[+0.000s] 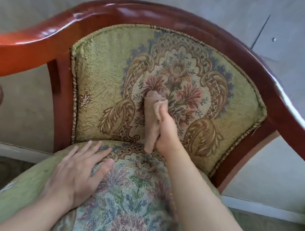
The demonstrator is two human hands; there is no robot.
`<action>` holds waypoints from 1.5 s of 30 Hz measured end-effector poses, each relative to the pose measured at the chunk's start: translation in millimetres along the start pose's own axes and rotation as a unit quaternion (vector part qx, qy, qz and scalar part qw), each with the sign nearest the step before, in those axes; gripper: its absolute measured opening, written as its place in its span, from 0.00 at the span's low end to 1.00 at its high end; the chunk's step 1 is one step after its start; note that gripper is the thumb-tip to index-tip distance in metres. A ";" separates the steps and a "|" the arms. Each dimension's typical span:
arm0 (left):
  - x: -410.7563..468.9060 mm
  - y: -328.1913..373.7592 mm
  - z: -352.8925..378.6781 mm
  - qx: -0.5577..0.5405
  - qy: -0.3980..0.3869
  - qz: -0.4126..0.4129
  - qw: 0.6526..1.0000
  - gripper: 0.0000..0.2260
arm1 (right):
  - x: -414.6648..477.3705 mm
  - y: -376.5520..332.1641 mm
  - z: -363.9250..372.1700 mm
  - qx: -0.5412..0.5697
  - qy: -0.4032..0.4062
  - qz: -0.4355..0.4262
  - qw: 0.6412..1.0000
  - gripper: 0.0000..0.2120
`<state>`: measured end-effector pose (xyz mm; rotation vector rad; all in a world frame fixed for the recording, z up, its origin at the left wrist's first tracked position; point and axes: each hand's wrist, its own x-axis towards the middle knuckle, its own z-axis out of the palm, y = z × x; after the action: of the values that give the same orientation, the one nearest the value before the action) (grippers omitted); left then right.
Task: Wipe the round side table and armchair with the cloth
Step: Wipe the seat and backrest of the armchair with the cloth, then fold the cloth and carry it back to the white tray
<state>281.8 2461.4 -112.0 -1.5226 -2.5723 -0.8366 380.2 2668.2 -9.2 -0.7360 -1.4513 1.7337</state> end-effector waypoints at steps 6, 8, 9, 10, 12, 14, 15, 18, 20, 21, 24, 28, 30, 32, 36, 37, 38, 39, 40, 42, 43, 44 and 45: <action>3.2 0.0 -0.4 -0.034 0.014 0.006 0.999 0.43 | -55.2 -36.3 -56.1 0.232 -0.120 0.048 0.964 0.23; 1.9 2.9 -4.4 -0.068 0.023 -0.002 0.997 0.44 | -74.5 -45.7 -65.4 0.238 -0.150 0.054 0.958 0.22; -1.2 4.4 -8.7 -0.084 0.028 -0.009 0.996 0.44 | -84.3 -50.9 -65.9 0.234 -0.164 0.063 0.956 0.22; -4.7 7.0 -13.2 -0.096 0.031 -0.013 0.995 0.43 | -94.5 -56.4 -64.8 0.224 -0.177 0.075 0.956 0.22; -13.2 19.3 -24.6 -0.143 0.021 -0.021 0.989 0.41 | -112.5 -66.2 -62.4 0.187 -0.201 0.114 0.955 0.23; -20.2 44.0 -43.8 -0.310 -0.011 -0.063 0.949 0.37 | -129.4 -76.0 -55.8 0.162 -0.223 0.169 0.946 0.24; -23.0 60.2 -54.4 -0.411 -0.028 -0.088 0.907 0.35 | -137.2 -81.4 -51.8 0.154 -0.236 0.198 0.939 0.24; -25.7 110.5 -98.6 -0.595 -0.065 -0.110 0.794 0.33 | -162.3 -105.6 -35.5 0.138 -0.275 0.271 0.912 0.26; -28.2 135.5 -140.3 -0.655 -0.054 -0.108 0.746 0.27 | -179.2 -130.7 -22.8 0.121 -0.292 0.297 0.901 0.29; -30.5 144.5 -165.5 -0.667 -0.037 -0.103 0.737 0.20 | -186.7 -146.1 -15.6 0.114 -0.295 0.305 0.898 0.29; -43.8 159.6 -248.1 -0.625 0.026 -0.102 0.774 0.10 | -208.8 -207.0 10.7 0.085 -0.285 0.321 0.899 0.31; -70.5 172.8 -368.4 -0.541 0.148 -0.124 0.818 0.07 | -244.7 -300.1 81.1 -0.025 -0.263 0.276 0.924 0.29; -87.0 176.2 -432.0 -0.499 0.203 -0.158 0.828 0.07 | -276.8 -339.9 127.7 -0.091 -0.241 0.204 0.944 0.24; -107.7 174.2 -497.3 -0.460 0.229 -0.179 0.839 0.07 | -318.7 -377.8 173.7 -0.139 -0.264 0.090 0.950 0.16; -156.4 156.7 -627.2 -0.406 0.262 -0.208 0.850 0.07 | -386.9 -437.3 258.5 -0.246 -0.348 -0.126 0.896 0.20; -169.7 151.8 -658.6 -0.396 0.274 -0.212 0.851 0.07 | -398.8 -449.5 280.3 -0.275 -0.369 -0.166 0.872 0.19; -184.6 146.4 -687.9 -0.387 0.287 -0.212 0.850 0.07 | -410.7 -460.7 302.1 -0.296 -0.389 -0.197 0.850 0.19; -201.5 140.9 -715.3 -0.379 0.299 -0.214 0.849 0.07 | -422.2 -470.7 323.7 -0.320 -0.405 -0.223 0.827 0.19; -220.0 134.6 -741.4 -0.373 0.310 -0.217 0.847 0.07 | -434.9 -479.9 346.8 -0.340 -0.416 -0.250 0.806 0.18; -261.6 120.5 -787.2 -0.362 0.329 -0.220 0.844 0.07 | -464.4 -496.4 391.4 -0.364 -0.432 -0.284 0.774 0.16; -284.1 112.4 -809.0 -0.355 0.343 -0.217 0.842 0.07 | -479.7 -502.2 414.1 -0.367 -0.440 -0.295 0.765 0.16; -307.5 103.9 -829.4 -0.347 0.356 -0.217 0.840 0.08 | -496.1 -506.6 435.6 -0.361 -0.447 -0.306 0.760 0.15; -331.1 94.8 -849.1 -0.336 0.371 -0.219 0.838 0.08 | -513.5 -511.4 456.5 -0.349 -0.455 -0.316 0.756 0.14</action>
<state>333.4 1836.3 556.0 -0.4019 -2.0830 -2.0398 387.6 2031.2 563.4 0.4024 -2.6753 0.9453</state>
